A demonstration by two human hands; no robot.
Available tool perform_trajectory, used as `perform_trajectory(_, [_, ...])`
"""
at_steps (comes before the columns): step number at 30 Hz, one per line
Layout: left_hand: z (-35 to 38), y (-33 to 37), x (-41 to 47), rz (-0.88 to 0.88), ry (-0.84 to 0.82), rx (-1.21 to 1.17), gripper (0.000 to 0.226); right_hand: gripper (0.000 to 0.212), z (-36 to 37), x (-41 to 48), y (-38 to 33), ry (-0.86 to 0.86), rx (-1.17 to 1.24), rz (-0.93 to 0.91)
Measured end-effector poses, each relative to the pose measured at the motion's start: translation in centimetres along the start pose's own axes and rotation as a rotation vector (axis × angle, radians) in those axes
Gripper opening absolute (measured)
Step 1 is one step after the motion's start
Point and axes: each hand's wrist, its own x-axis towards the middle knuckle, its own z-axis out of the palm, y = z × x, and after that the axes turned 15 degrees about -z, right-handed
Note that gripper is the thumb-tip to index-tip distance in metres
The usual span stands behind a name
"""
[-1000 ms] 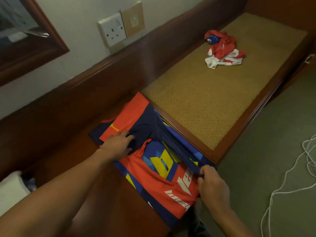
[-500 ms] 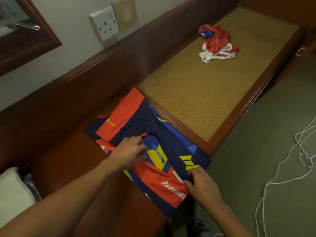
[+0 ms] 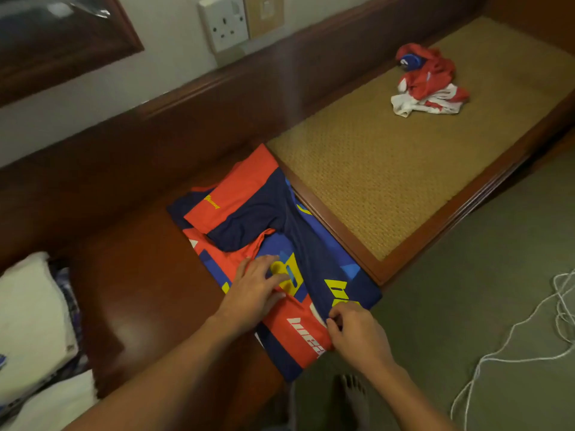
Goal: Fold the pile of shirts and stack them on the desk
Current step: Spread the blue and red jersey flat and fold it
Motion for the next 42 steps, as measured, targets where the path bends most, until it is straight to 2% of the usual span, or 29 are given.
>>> perform_trajectory(4, [-1.0,-2.4,0.7,-0.425,0.177,-0.146,0.033,0.008,-1.0,3.1,0.3,0.072,0.001,-0.071])
perform_trajectory(7, [-2.1,-5.5,2.2,-0.674,0.186,-0.168,0.036,0.013,-1.9,6.9,-0.1,0.061,0.013,-0.159])
perform_trajectory(14, [-3.9,-13.1,5.3,-0.843,0.009,-0.094,0.04,0.023,-2.4,18.3,-2.9,0.069,-0.006,-0.329])
perform_trajectory(17, [-4.2,-15.6,6.5,-0.941,0.082,-0.222,0.047,0.026,-2.1,23.7,-4.4,0.054,-0.028,-0.377])
perform_trajectory(20, [-4.4,-17.9,8.3,-1.138,0.186,-0.417,0.065,0.033,-1.7,28.9,-5.8,0.089,-0.087,-0.41])
perform_trajectory(23, [-4.1,-20.1,10.0,-1.291,0.191,-0.555,0.066,0.04,-2.1,34.0,-7.2,0.181,-0.107,-0.309])
perform_trajectory(25, [-4.2,-20.4,10.8,-1.298,0.204,-0.554,0.052,0.04,-2.6,37.3,-7.7,0.206,-0.134,-0.183])
perform_trajectory(27, [-4.7,-20.0,11.5,-1.303,0.238,-0.565,0.036,0.045,-3.0,40.1,-8.0,0.153,-0.144,-0.098])
perform_trajectory(29, [-5.1,-20.1,12.0,-1.333,0.27,-0.621,0.023,0.041,-3.4,41.9,-8.3,0.064,-0.06,-0.088])
perform_trajectory(31, [-5.8,-20.2,12.2,-1.332,0.328,-0.679,0.018,0.038,-3.7,43.0,-8.4,0.053,0.016,-0.08])
perform_trajectory(35, [-6.6,-21.2,11.9,-1.329,0.462,-0.767,0.029,0.032,-3.3,43.4,-8.3,0.12,0.027,-0.152])
perform_trajectory(38, [-6.6,-21.5,11.2,-1.337,0.515,-0.823,0.035,0.048,-3.5,42.1,-8.4,0.179,0.043,-0.27])
perform_trajectory(40, [-6.3,-20.8,10.2,-1.246,0.553,-0.735,0.043,0.045,-4.1,40.2,-8.5,0.25,0.015,-0.418])
perform_trajectory(42, [-5.6,-18.5,8.6,-1.046,0.581,-0.515,0.039,0.024,-4.4,37.1,-8.0,0.202,-0.042,-0.536])
